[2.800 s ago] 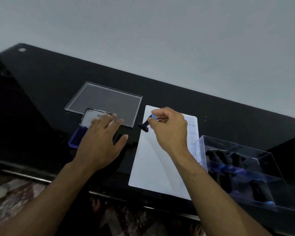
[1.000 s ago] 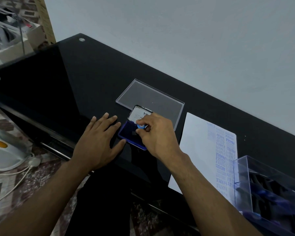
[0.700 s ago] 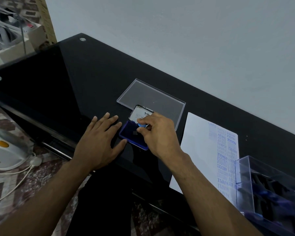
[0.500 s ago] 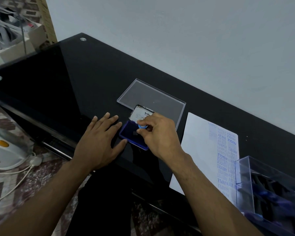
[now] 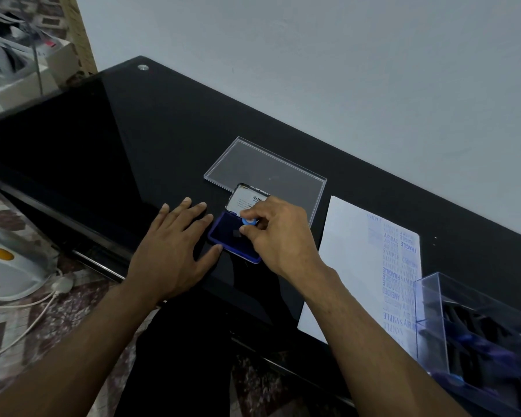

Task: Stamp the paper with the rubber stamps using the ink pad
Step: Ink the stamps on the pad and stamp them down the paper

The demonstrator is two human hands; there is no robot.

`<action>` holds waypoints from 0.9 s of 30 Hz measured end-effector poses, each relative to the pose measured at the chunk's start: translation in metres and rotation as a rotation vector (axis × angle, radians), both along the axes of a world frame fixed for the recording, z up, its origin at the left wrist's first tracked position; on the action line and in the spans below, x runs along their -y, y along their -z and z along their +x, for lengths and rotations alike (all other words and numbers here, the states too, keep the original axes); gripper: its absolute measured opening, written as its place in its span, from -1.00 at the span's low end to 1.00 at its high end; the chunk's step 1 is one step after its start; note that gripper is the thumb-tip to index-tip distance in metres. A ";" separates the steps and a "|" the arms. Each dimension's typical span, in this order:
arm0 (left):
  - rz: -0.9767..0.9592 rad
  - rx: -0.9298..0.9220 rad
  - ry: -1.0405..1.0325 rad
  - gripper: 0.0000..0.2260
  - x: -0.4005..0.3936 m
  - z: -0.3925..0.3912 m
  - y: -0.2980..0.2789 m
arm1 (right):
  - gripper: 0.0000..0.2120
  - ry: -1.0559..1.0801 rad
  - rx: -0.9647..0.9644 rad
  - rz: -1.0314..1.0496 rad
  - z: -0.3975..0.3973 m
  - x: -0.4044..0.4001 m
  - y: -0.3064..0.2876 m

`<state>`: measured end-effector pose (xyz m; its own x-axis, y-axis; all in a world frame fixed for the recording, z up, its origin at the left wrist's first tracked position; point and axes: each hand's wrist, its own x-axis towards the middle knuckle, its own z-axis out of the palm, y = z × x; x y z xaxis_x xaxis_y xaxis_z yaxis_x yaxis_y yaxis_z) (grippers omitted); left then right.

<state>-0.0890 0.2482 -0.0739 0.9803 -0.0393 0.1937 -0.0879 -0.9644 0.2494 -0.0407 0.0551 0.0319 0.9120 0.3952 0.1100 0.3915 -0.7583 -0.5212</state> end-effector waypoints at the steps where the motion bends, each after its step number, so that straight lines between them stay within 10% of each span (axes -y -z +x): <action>1: -0.003 0.003 0.001 -0.32 0.000 0.000 0.000 | -0.77 -0.001 0.011 0.004 0.000 0.001 0.000; 27: -0.171 0.037 -0.015 -0.31 0.009 0.002 -0.016 | -0.74 0.137 0.060 0.261 -0.004 0.023 0.006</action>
